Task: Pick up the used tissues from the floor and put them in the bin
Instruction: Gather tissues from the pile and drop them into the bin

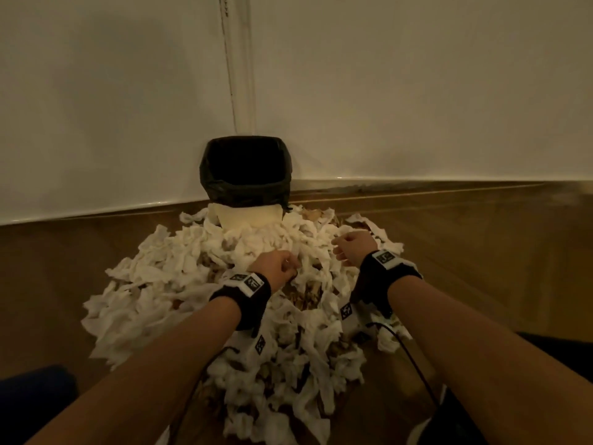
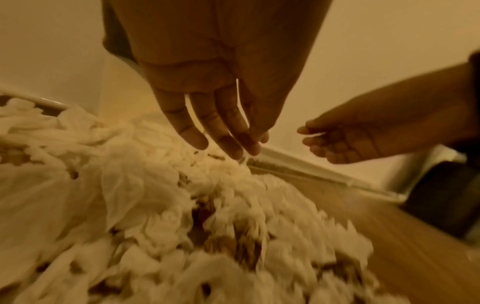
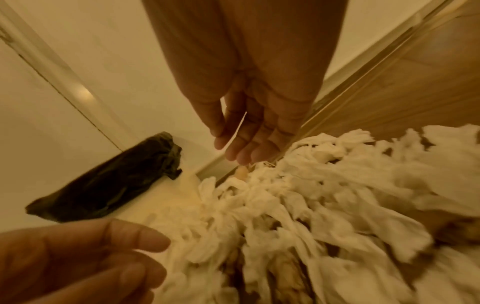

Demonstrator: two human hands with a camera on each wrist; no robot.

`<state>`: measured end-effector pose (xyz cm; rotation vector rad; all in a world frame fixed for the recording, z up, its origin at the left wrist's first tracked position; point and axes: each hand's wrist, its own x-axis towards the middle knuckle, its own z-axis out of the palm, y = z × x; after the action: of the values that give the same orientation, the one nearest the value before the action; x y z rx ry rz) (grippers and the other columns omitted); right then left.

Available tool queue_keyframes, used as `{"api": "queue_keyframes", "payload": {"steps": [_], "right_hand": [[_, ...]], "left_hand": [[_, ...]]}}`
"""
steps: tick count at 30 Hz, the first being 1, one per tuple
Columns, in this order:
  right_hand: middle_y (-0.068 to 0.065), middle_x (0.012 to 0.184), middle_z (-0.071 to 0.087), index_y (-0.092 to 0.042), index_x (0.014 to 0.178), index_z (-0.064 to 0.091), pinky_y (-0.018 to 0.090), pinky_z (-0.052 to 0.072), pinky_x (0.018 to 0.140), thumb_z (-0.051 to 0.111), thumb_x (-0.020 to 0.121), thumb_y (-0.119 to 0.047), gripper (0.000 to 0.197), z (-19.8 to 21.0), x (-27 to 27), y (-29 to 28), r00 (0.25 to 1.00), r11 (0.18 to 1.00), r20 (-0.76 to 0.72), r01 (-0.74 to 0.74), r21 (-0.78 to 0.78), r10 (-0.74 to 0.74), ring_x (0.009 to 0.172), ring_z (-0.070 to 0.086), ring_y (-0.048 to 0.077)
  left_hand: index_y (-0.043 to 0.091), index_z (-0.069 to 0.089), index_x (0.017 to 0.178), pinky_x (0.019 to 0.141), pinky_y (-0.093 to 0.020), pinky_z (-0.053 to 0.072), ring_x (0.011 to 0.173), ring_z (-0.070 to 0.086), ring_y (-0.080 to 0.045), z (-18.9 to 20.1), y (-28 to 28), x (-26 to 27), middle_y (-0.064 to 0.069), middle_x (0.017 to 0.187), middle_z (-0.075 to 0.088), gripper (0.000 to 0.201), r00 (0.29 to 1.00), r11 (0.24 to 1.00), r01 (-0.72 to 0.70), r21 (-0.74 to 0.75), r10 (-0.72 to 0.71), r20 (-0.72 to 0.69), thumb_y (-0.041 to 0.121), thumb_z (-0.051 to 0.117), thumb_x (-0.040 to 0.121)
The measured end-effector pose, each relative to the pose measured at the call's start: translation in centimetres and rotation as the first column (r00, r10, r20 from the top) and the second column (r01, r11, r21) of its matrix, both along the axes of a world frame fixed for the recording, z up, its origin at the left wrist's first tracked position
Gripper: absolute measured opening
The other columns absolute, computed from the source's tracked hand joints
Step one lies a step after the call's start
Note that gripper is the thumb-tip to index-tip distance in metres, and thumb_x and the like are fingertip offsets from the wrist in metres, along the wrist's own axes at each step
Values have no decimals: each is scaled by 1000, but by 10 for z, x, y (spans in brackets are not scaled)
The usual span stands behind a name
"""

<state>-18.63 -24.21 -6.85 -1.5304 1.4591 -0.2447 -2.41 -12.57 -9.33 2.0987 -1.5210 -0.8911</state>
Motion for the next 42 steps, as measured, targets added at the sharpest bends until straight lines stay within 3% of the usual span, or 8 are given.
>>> {"api": "queue_keyframes", "payload": {"steps": [5, 11, 17, 21, 26, 32, 38, 42], "right_hand": [[18, 100, 69, 1, 101, 68, 44, 53, 89, 53, 95, -23, 29, -22, -26, 28, 997, 1000, -72, -5, -2, 5, 88, 62, 27], [22, 107, 67, 3, 104, 68, 39, 53, 81, 54, 94, -25, 33, -50, -49, 56, 948, 988, -283, -154, -7, 145, 87, 63, 32], [21, 107, 67, 2, 105, 68, 37, 53, 78, 51, 95, -23, 32, -65, -56, 68, 915, 971, -330, -238, 27, 234, 96, 64, 34], [16, 107, 67, -1, 105, 67, 30, 48, 74, 49, 95, -23, 30, -68, -50, 72, 897, 962, -355, -272, 23, 262, 96, 63, 29], [12, 125, 55, -12, 115, 63, 39, 47, 97, 47, 96, -23, 27, -69, -44, 79, 840, 939, -457, -341, -29, 291, 114, 53, 30], [12, 138, 35, -16, 124, 49, 45, 36, 106, 48, 94, -19, 30, -78, -49, 84, 857, 971, -485, -230, -60, 172, 132, 27, 35], [11, 135, 38, -21, 124, 49, 44, 35, 102, 53, 90, -41, 39, -88, -48, 96, 813, 907, -503, -403, -124, 292, 128, 29, 34], [11, 145, 21, -30, 131, 41, 52, 34, 103, 62, 76, -61, 67, -100, -38, 107, 697, 843, -566, -538, -8, 440, 132, 20, 41]], "left_hand": [[21, 60, 112, 79, -28, 45, 100, 58, -23, -36, 7, -30, -6, 115, 60, 25, 934, 960, 214, 179, -255, 250, 17, 42, 96], [32, 45, 124, 94, -42, 40, 119, 40, -34, -71, 18, -46, -8, 139, 28, 33, 750, 867, 267, 420, -461, 474, 40, 46, 92], [16, 53, 115, 92, -35, 46, 108, 54, -28, -78, 14, -45, -9, 124, 52, 25, 720, 810, 350, 470, -554, 417, 26, 45, 94], [16, 57, 120, 90, -30, 43, 111, 55, -24, -63, -1, -38, -8, 124, 56, 27, 838, 896, 271, 352, -400, 372, 19, 50, 94], [12, 61, 96, 80, -32, 45, 98, 57, -25, -38, -16, -30, -8, 110, 61, 17, 963, 994, 103, 29, -107, 246, 24, 65, 84], [15, 53, 81, 65, -25, 37, 77, 52, -19, -19, -18, -24, -2, 82, 57, 11, 993, 978, -117, -170, 120, 8, 21, 63, 80], [29, 63, 102, 72, -26, 43, 76, 51, -13, -22, -12, -20, -5, 101, 60, 31, 986, 984, -117, -137, 99, -133, 9, 43, 90], [16, 70, 93, 74, -24, 42, 104, 58, -28, -21, -9, -18, -9, 120, 62, 32, 984, 981, -158, -116, 146, -103, 5, 41, 91]]}}
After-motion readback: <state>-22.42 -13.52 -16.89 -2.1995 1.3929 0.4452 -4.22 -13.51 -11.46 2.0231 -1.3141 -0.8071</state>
